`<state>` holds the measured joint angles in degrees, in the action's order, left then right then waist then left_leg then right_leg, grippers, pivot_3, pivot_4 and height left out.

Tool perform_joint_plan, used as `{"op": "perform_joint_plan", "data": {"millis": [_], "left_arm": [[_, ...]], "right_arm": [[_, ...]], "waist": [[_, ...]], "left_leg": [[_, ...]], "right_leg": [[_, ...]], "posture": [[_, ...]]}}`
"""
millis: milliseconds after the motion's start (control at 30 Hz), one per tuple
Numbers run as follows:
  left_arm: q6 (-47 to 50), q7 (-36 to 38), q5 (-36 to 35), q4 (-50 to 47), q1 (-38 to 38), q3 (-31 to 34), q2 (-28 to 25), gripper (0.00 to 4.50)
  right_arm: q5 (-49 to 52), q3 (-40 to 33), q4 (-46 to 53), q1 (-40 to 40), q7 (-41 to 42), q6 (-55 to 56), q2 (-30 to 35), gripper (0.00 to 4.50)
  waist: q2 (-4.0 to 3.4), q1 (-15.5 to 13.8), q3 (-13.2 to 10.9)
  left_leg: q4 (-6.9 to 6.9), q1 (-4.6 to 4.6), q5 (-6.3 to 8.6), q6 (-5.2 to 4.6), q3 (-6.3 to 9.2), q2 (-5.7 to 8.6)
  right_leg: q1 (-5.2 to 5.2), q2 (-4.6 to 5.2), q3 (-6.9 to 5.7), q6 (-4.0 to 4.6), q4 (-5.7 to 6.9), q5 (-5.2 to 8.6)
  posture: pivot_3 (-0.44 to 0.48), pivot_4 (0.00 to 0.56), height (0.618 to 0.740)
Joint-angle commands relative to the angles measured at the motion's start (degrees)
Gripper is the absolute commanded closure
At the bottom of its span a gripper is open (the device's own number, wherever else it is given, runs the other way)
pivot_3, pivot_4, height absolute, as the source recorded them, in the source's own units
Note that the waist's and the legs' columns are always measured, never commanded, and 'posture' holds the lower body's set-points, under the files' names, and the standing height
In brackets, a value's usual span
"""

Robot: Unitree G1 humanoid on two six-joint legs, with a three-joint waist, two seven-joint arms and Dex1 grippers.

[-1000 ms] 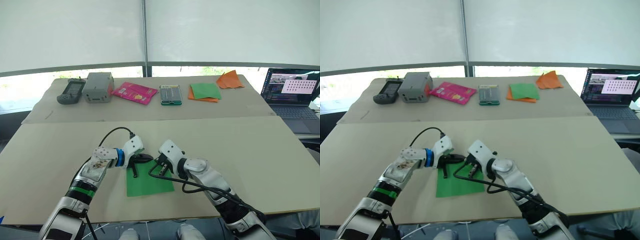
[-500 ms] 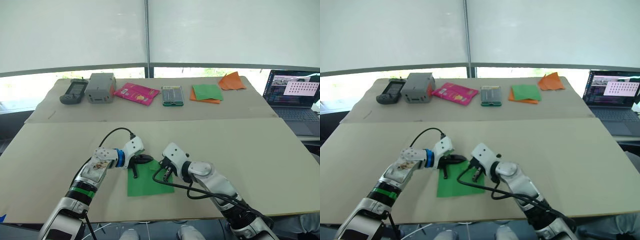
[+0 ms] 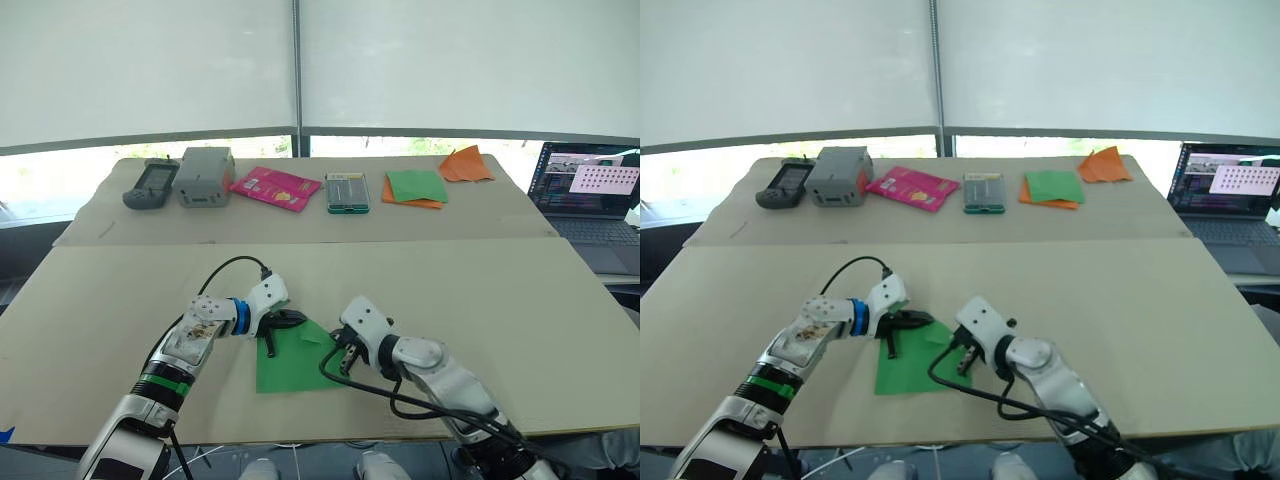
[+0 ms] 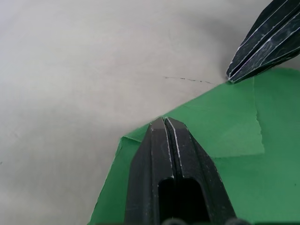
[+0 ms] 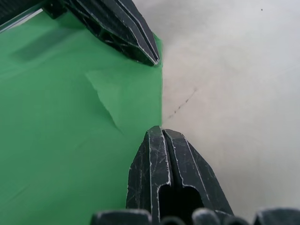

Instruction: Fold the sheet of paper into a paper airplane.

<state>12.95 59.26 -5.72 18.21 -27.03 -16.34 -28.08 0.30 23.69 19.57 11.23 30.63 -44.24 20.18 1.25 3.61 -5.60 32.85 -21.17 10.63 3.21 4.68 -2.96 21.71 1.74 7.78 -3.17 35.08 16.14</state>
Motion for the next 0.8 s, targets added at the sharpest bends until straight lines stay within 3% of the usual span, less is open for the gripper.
{"op": "perform_joint_plan", "data": {"millis": [33, 300, 600, 800], "left_arm": [[1.9, 0.1, 3.4, 2.7, 2.0, -2.2, -1.5, 4.50], [1.7, 0.2, 3.4, 3.3, 1.5, -2.5, -1.3, 4.50], [1.5, 0.1, 3.4, 3.5, 1.1, -2.5, -1.0, 4.50], [1.6, -0.1, 3.3, 3.4, 1.1, -2.3, -1.0, 4.50]], "right_arm": [[0.1, 1.2, -2.7, -4.9, 0.4, -6.0, 2.7, 4.48], [1.7, -0.9, 2.0, -6.2, -0.5, -7.5, 4.0, 4.48], [7.5, -8.5, 8.4, 4.2, -2.0, -8.1, -2.9, 4.48], [5.8, -4.1, 0.8, 7.9, -2.8, -5.5, -5.1, 4.48]], "waist": [[0.04, -0.1, 0.0], [0.19, -0.5, 0.1], [0.04, -0.9, -0.4], [0.06, -1.0, -0.4]], "left_leg": [[0.00, 0.00, 0.02, 0.03, 0.00, 0.00], [0.00, 0.01, 0.13, 0.22, 0.00, 0.00], [0.01, -0.11, 0.15, 0.25, 0.00, 0.01], [0.00, -0.15, 0.12, 0.19, 0.00, 0.01]], "right_leg": [[0.00, 0.01, 0.00, 0.00, 0.00, 0.01], [0.01, 0.03, 0.00, 0.01, -0.05, 0.08], [0.25, 0.03, 0.01, 0.00, -0.02, 0.07], [0.27, 0.01, 0.02, -0.02, 0.02, 0.04]], "posture": [[0.000, 0.150, 0.740], [0.000, 0.150, 0.740], [0.000, 0.150, 0.740], [0.000, 0.150, 0.740]]}}
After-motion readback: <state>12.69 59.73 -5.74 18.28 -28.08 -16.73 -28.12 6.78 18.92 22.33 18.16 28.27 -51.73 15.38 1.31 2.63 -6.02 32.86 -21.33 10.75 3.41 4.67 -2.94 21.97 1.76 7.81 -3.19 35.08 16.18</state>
